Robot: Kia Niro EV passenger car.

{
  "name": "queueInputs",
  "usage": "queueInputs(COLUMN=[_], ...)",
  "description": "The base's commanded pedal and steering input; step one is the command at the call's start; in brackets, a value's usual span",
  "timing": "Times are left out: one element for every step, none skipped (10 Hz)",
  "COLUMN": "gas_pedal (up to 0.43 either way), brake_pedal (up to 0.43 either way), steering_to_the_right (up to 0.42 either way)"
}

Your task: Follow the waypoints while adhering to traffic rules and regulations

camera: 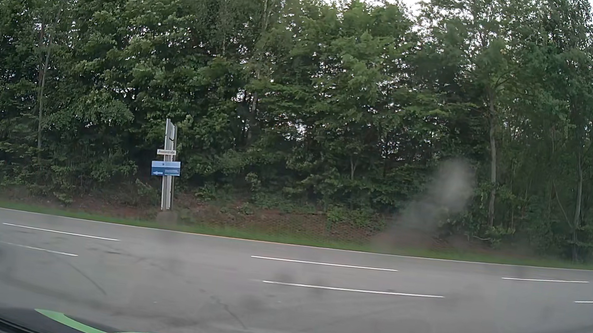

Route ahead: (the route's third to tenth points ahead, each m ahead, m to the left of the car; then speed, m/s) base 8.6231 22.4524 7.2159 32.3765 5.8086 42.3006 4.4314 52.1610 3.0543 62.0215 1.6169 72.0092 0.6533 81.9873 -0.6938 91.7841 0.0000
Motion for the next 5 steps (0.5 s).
queueInputs(gas_pedal=[0.0, 0.0, 0.0, 0.0, 0.0], brake_pedal=[0.348, 0.348, 0.348, 0.348, 0.348], steering_to_the_right=[-0.083, -0.083, -0.083, -0.083, -0.083])
